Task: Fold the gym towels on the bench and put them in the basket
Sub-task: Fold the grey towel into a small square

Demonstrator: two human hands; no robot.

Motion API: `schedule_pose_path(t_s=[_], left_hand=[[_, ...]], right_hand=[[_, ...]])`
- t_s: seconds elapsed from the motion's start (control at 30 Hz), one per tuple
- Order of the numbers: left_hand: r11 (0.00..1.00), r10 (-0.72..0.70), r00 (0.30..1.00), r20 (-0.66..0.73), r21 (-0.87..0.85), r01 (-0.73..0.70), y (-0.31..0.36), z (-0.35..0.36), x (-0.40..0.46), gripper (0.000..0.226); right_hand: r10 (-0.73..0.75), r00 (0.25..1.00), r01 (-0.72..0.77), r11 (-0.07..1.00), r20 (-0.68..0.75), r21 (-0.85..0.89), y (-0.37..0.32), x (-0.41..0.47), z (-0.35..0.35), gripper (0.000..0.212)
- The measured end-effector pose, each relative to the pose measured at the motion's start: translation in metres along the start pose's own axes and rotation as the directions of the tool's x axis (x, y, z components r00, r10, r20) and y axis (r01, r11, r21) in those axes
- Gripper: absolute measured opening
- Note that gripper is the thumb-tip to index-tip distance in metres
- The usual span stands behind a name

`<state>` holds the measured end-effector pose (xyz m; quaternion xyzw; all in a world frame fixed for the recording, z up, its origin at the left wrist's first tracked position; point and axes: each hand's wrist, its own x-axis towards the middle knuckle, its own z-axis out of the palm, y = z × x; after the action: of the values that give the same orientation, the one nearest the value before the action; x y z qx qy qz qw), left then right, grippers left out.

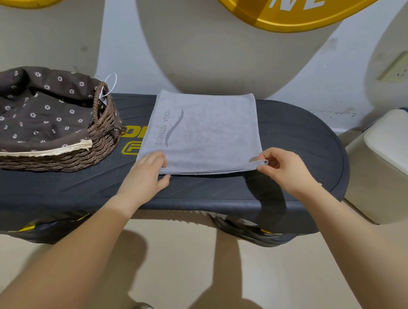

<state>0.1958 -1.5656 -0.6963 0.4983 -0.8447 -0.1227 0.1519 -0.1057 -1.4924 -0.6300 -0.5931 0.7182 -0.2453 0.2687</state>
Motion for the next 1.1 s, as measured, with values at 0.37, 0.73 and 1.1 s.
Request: schedule_pose_path(t_s=[0.37,0.73,1.1], left_hand=[[0.986,0.132,0.986,-0.097,0.118,-0.121,-0.002,-0.021,-0.002,0.015],[0.948,0.037,0.975,0.221,-0.315,0.035,0.018,-0.069,-0.014,0.031],[0.251,-0.491,0.832,0.259,-0.872,0.420,0.018,-0.048,0.042,0.008]], right_hand=[[-0.060,0.992,0.057,0.998,0.108,0.036,-0.003,0.003,-0.025,0.007],[0.189,0.776,-0.326,0.937,0.602,0.126,0.009,-0.005,-0.044,0.017],[0.295,0.955,-0.262,0.812,0.020,0.521,0.016,0.029,-0.013,0.018]])
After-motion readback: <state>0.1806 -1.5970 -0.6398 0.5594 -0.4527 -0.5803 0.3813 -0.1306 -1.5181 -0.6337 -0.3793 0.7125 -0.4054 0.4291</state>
